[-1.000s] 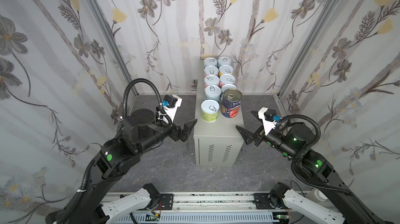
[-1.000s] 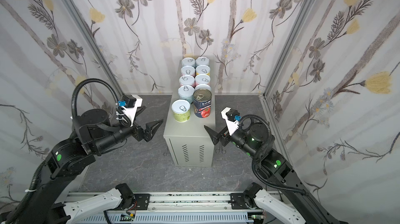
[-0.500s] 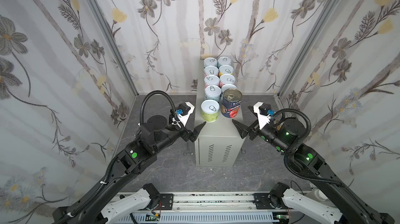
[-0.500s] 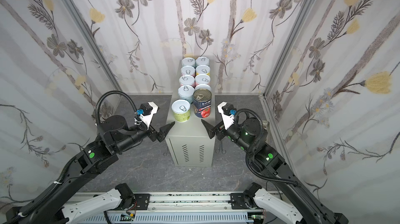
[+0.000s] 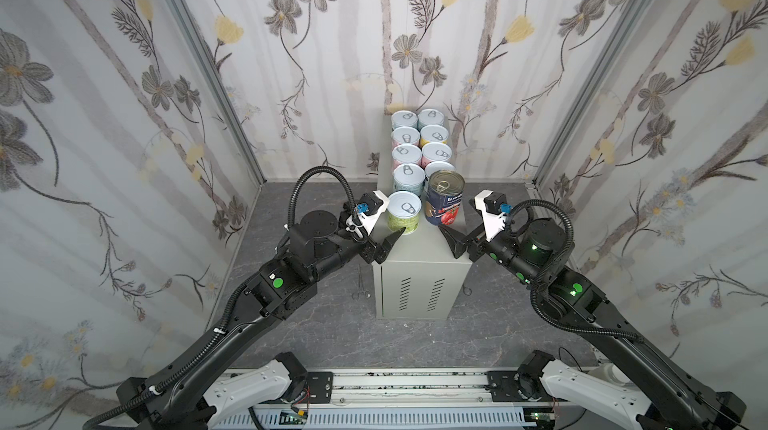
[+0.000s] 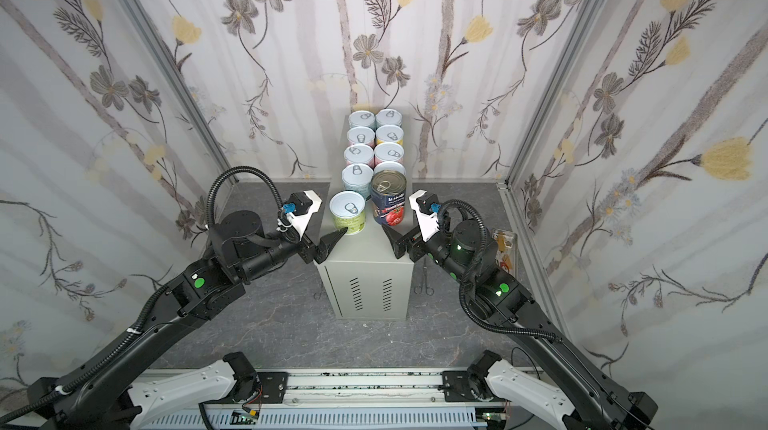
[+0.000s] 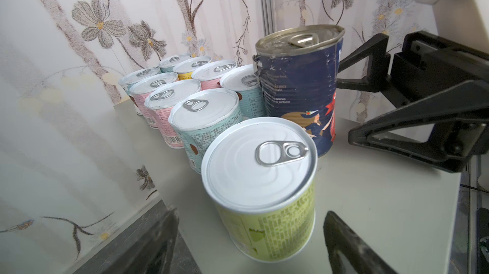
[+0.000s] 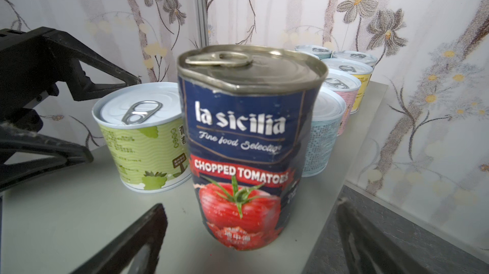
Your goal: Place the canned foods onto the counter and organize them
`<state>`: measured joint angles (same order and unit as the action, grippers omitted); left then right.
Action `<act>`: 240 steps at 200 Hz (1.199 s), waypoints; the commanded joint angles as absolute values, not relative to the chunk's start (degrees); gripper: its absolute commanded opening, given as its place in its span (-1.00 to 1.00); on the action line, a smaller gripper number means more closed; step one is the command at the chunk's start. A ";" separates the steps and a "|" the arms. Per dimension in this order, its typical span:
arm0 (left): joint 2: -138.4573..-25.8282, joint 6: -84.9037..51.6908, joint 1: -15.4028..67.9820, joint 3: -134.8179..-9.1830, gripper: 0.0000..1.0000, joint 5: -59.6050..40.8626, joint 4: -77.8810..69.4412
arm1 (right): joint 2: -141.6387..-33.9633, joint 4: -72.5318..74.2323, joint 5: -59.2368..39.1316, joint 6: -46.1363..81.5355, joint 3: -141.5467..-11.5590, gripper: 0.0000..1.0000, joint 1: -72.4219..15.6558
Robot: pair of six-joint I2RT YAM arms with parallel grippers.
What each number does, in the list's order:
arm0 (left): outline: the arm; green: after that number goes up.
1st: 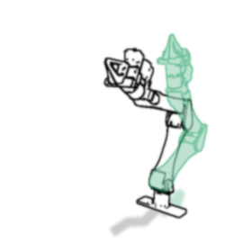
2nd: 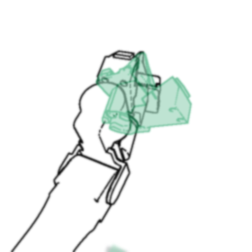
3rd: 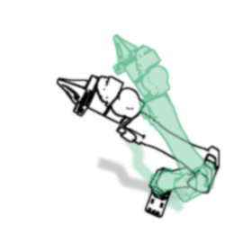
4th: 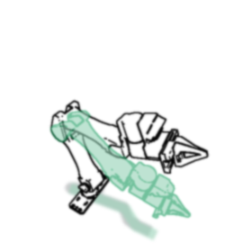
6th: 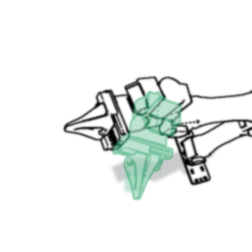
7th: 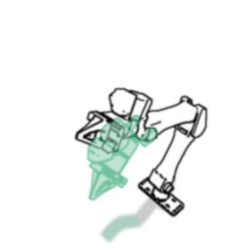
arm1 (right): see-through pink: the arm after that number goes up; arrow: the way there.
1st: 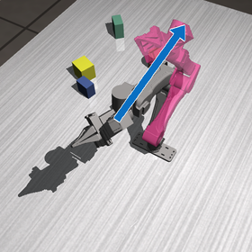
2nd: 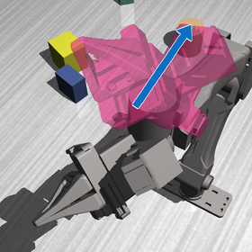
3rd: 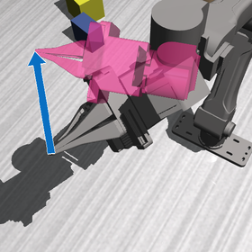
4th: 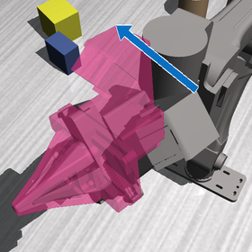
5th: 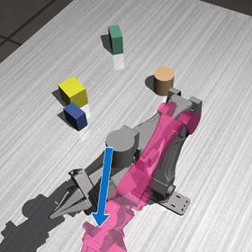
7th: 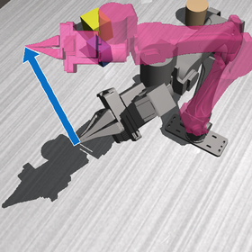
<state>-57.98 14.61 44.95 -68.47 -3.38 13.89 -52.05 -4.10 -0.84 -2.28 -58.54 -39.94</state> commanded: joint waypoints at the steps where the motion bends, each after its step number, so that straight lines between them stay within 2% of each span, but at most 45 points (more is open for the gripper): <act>1: -59.11 15.81 44.58 -69.60 0.64 -5.48 12.54 | -52.46 -0.42 0.43 -3.34 -58.76 0.99 -39.99; 119: -63.19 14.51 43.07 -71.86 0.33 -8.67 12.81 | -53.63 0.61 0.62 -4.52 -58.36 0.99 -39.99; 240: -64.50 13.71 42.90 -72.86 0.26 -8.00 12.40 | -52.95 0.74 0.97 -4.44 -57.05 0.99 -39.97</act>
<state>-64.16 13.72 43.03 -72.10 -8.19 13.98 -53.41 -1.19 0.40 -3.66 -57.36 -39.94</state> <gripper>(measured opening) 0.632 0.997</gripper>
